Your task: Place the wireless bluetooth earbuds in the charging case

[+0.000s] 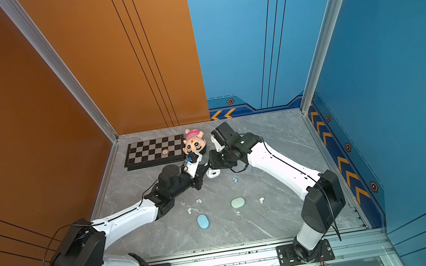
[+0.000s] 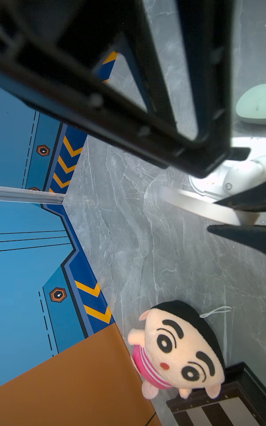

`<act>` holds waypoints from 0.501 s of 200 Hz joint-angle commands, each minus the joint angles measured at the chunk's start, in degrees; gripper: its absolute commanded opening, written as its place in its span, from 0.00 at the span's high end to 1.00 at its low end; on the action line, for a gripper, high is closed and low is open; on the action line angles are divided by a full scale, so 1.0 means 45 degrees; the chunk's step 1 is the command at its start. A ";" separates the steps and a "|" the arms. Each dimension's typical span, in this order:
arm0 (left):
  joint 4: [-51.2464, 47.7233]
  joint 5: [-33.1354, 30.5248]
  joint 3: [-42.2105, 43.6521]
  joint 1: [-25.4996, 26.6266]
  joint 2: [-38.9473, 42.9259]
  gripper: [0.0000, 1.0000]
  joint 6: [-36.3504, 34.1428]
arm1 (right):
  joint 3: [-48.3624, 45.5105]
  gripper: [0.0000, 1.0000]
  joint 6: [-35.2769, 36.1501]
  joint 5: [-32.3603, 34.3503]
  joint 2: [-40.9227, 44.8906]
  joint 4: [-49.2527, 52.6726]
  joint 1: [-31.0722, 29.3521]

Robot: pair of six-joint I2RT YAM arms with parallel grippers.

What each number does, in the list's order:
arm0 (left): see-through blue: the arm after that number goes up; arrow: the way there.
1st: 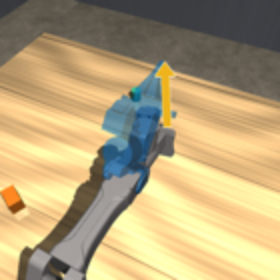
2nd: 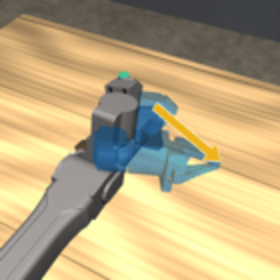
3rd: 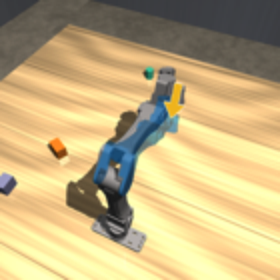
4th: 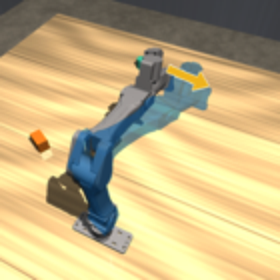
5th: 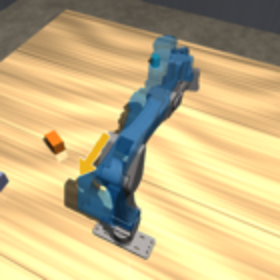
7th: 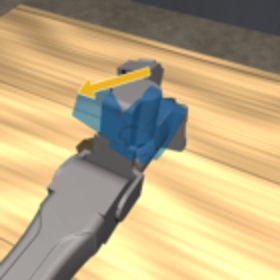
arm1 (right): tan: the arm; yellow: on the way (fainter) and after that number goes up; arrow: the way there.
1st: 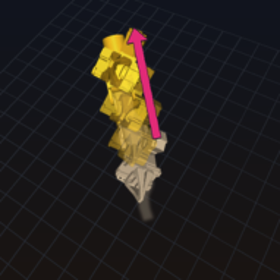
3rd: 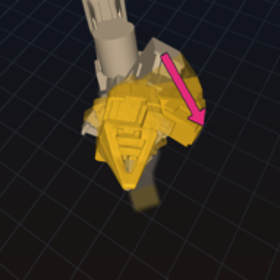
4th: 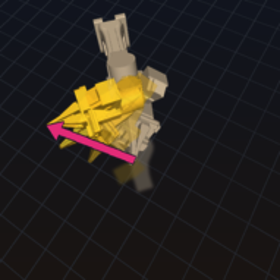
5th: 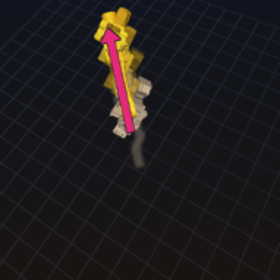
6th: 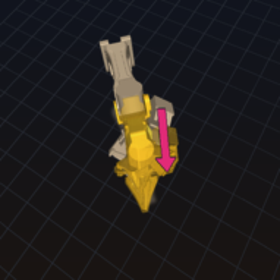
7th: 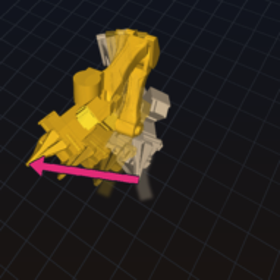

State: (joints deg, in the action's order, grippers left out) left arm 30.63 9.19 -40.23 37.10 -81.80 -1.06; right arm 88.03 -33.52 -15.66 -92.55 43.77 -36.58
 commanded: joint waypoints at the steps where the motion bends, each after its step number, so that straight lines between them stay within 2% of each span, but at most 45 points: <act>1: 0.0282 0.0165 -0.0279 0.0056 0.0207 1.00 -0.0159 | 0.0110 0.63 -0.0363 0.0511 0.0352 0.0009 0.0140; 100: 0.0263 0.0170 -0.0444 0.0073 0.0443 1.00 -0.0191 | 0.0211 0.60 0.0181 0.1421 -0.0309 0.0368 -0.0405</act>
State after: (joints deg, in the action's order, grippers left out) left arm 30.63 9.21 -40.27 37.10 -81.21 -1.10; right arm 88.03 -34.09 -11.42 -92.33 43.94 -37.36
